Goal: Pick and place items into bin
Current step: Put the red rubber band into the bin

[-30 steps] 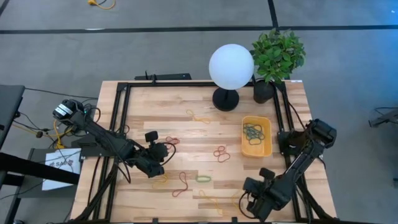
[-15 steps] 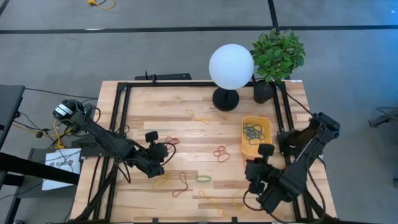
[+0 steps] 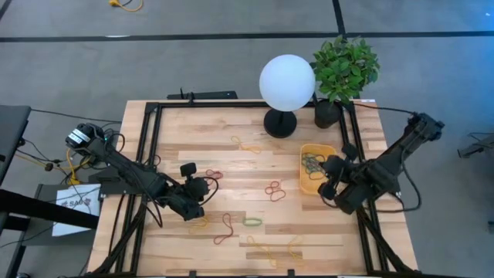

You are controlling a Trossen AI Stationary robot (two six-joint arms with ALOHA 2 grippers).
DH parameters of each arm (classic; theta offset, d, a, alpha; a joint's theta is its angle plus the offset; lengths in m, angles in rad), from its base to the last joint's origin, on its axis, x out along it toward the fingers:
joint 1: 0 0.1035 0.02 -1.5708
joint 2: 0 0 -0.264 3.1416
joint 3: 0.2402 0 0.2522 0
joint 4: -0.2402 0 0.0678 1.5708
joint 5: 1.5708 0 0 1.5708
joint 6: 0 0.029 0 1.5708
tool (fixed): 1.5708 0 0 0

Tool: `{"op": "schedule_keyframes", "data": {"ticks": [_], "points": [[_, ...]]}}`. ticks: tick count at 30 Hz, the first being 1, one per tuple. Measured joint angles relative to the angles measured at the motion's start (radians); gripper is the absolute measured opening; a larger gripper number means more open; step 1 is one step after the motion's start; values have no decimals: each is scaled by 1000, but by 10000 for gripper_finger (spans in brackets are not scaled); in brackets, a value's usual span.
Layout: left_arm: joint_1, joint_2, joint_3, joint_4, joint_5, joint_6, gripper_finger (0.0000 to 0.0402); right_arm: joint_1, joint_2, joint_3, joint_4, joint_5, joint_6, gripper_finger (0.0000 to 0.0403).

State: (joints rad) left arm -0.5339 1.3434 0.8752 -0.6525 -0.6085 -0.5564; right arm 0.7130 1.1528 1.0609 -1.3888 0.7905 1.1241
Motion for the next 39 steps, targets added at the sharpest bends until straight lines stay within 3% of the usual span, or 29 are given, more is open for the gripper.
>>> {"op": "schedule_keyframes", "data": {"ticks": [7,14,18,25,30,39], "points": [[0,0,0,9,0,0,64,-2,-72,-226,340,-67,-133,0],[0,0,0,21,0,-1,64,-5,0,-289,365,-86,-102,1],[0,0,0,21,0,-1,64,-22,60,-299,350,-107,-51,14],[0,0,0,22,0,-1,64,-74,133,-299,348,-233,-51,63],[0,0,0,23,0,-1,64,-95,143,-299,374,-246,-61,89],[0,0,0,23,0,5,64,-169,135,-218,528,-189,-315,114]]}}
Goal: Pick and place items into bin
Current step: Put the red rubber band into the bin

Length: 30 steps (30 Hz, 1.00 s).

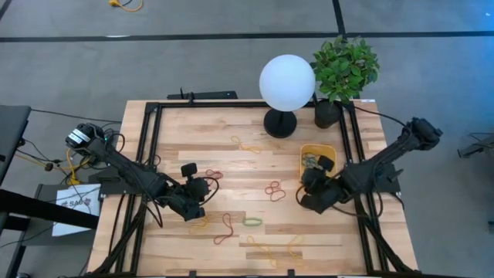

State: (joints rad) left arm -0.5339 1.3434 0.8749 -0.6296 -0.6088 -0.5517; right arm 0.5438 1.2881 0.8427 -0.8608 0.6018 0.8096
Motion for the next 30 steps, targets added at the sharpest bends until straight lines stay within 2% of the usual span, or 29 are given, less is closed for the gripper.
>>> {"op": "schedule_keyframes", "data": {"ticks": [4,8,11,17,23,30], "points": [[0,0,0,0,0,-2,64,-44,0,41,147,-2,-117,115],[0,0,0,0,0,-2,64,-87,17,42,327,-8,-148,115],[0,0,0,0,0,-7,64,-111,77,42,392,-10,-113,115],[0,0,0,0,0,-7,64,-146,278,41,517,-23,-68,115],[0,0,0,0,0,-7,64,-178,417,41,613,-109,-53,115],[0,0,0,0,0,-7,64,-188,485,40,604,-144,35,115]]}}
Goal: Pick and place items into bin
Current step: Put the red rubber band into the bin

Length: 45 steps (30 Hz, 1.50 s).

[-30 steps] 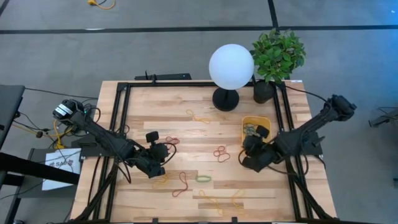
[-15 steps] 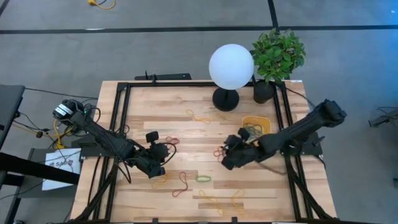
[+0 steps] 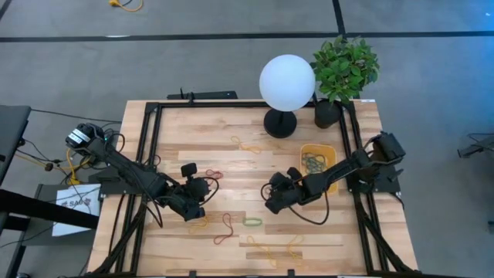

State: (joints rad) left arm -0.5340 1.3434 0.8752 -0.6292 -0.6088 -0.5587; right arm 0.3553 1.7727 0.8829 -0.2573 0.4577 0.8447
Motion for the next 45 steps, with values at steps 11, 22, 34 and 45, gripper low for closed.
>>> {"op": "schedule_keyframes", "data": {"ticks": [11,22,34,45], "points": [[0,0,0,0,0,-1,64,-5,18,0,4,21,-4,115],[0,0,0,0,0,-2,64,-16,84,5,19,35,45,115],[0,0,0,0,0,-2,64,13,-61,-2,20,19,-65,11],[0,0,0,0,0,-2,64,90,-349,0,-43,115,-90,7]]}}
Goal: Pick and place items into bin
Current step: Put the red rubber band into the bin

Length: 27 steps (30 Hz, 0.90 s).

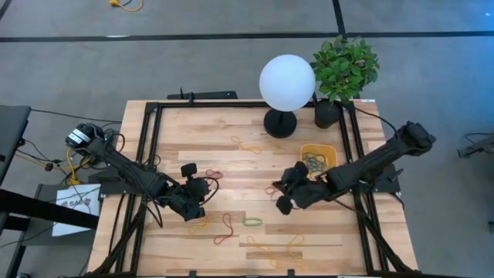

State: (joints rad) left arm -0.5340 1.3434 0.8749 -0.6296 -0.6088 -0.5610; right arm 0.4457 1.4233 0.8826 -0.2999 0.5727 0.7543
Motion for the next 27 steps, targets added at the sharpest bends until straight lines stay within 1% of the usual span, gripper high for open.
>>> {"op": "schedule_keyframes", "data": {"ticks": [2,5,7,9,12,16,20,27], "points": [[0,0,0,0,0,0,64,-3,16,0,-35,-37,5,9],[0,0,0,1,0,-1,64,-6,86,0,-45,-82,30,18],[0,0,0,3,0,-3,64,-16,144,0,-37,-120,60,29],[0,0,0,4,0,-4,64,-34,205,1,-36,-187,83,44],[0,0,0,8,0,-4,64,-64,289,0,-19,-254,87,66],[0,0,0,12,0,-3,64,-106,354,0,25,-264,93,91],[0,0,0,11,0,-3,64,-139,361,3,32,-263,95,106],[0,0,0,12,0,-3,64,-168,362,3,31,-257,94,113]]}}
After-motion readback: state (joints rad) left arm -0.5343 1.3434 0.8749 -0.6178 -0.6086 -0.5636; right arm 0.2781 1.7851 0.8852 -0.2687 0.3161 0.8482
